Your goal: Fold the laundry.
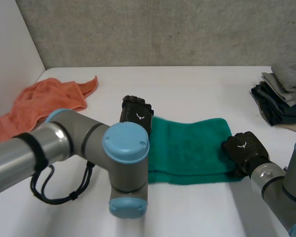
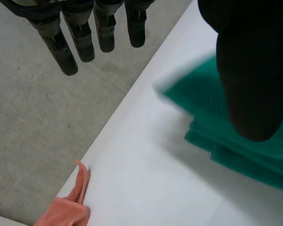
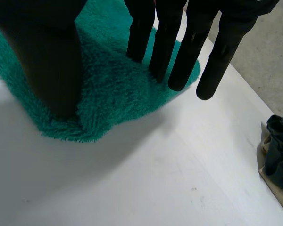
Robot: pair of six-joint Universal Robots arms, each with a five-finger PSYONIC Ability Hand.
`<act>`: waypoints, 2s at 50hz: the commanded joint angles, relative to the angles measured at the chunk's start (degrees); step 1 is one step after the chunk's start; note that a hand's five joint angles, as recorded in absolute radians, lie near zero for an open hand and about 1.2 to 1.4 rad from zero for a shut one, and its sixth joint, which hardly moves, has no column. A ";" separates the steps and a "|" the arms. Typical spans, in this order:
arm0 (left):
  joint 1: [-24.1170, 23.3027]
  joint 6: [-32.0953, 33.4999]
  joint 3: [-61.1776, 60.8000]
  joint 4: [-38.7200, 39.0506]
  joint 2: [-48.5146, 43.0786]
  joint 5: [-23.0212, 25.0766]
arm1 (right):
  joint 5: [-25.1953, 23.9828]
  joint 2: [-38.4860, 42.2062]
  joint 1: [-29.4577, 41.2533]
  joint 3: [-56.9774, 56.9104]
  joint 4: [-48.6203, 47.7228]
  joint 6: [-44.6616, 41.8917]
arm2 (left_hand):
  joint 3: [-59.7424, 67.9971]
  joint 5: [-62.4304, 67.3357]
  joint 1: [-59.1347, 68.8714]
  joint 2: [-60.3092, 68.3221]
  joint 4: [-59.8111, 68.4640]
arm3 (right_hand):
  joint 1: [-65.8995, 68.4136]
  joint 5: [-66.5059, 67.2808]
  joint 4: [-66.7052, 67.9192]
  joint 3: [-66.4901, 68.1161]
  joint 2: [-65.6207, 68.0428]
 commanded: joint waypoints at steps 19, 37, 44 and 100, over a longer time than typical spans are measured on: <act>6.09 -7.35 -23.82 0.20 26.41 3.75 | -0.32 -0.29 19.10 -10.64 -10.02 -26.07 | 0.30 0.18 0.28 0.10 0.13 | 37.32 37.09 36.39 36.32 36.21; 7.07 -16.39 -18.82 0.90 25.02 15.79 | 0.28 -3.67 21.17 -11.26 -9.43 3.90 | 0.30 0.19 0.28 0.10 0.13 | -32.68 -32.91 -33.61 -33.68 -33.79; 5.40 -23.51 -9.77 0.29 16.94 19.84 | -2.61 -8.45 9.28 -13.80 5.42 30.86 | 0.80 0.69 0.78 0.60 0.63 | -32.68 -32.91 -33.61 -33.68 -33.79; 6.01 -24.22 -6.07 -19.05 20.26 28.10 | -1.56 5.52 18.24 -1.32 -9.41 6.89 | 1.65 1.53 1.62 1.44 1.48 | -32.68 -32.91 -33.61 -33.68 -33.79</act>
